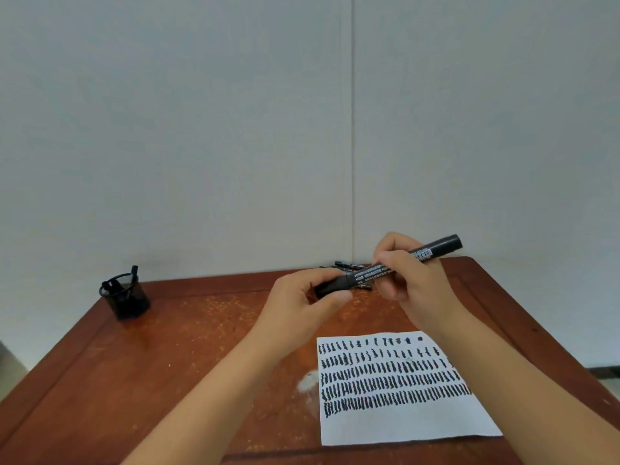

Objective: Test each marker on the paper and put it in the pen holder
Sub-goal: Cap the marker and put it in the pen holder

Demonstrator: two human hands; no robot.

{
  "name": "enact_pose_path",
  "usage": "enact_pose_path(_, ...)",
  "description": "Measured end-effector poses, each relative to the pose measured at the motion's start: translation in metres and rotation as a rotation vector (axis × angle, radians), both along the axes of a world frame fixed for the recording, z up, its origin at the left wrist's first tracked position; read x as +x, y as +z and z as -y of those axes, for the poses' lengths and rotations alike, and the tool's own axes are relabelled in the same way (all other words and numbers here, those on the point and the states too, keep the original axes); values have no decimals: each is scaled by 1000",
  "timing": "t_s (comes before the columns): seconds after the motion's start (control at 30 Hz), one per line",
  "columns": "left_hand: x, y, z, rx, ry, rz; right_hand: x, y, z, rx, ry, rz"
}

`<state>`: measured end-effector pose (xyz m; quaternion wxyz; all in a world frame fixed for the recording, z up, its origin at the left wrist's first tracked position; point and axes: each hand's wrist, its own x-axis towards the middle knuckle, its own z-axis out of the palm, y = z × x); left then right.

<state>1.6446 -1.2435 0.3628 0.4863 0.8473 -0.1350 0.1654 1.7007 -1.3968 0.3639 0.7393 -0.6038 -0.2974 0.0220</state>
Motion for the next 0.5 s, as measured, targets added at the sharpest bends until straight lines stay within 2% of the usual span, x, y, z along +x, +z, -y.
enact_pose_path(0.07, 0, 1, 4, 5, -45, -10, 0, 0, -2, 24, 37, -22)
enact_pose_path(0.2, 2, 10, 14, -111, -135, -74, -2, 5, -2, 149, 41, -60)
enact_pose_path(0.37, 15, 16, 6, -279, -81, -137, 9, 18, 10, 35, -135, -42)
enact_pose_path(0.43, 19, 14, -2, -208, -12, -155, 15, 23, 20, -24, -242, 71)
enact_pose_path(0.5, 21, 12, -8, -89, 11, -165, 21, 26, 31, -330, -304, 384)
